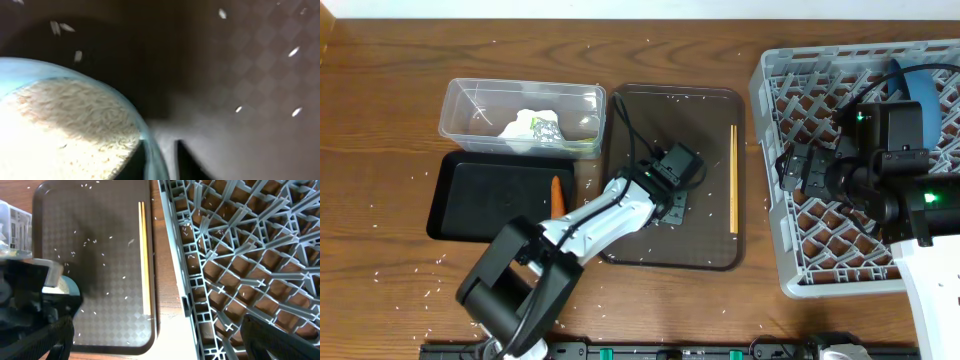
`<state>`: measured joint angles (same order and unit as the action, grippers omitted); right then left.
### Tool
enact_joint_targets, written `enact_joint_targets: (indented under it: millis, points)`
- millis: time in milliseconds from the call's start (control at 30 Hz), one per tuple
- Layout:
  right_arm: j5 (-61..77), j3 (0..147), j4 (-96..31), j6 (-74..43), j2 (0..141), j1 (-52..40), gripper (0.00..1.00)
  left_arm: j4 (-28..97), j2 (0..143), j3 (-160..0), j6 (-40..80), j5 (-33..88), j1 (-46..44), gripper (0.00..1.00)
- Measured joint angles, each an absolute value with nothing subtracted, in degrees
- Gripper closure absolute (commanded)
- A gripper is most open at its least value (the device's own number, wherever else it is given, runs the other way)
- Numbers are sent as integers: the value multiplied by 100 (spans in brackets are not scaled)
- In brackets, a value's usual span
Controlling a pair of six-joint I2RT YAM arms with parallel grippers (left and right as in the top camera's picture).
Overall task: Sort waste into correct bins and load items into the dishwasher rack
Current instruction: 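Grasp the rim of the teal rice bowl with the left gripper, then tip the teal bowl over the black tray to pour out the rice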
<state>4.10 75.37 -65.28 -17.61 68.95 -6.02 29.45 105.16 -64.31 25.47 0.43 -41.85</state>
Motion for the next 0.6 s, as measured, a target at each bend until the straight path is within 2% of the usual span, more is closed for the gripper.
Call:
enact_joint_targets:
  millis: [233, 367, 600]
  points:
    - [408, 7537, -6490, -1761, 6897, -600, 1, 2908, 10694, -6420, 2550, 21, -4185, 67]
    - [408, 7537, -6532, -1763, 6897, -600, 1, 2910, 10694, -6420, 2539, -60, -4185, 92]
    - [408, 7537, -6536, -1763, 6897, -600, 1, 2985, 10639, -6423, 2495, -242, -4191, 94]
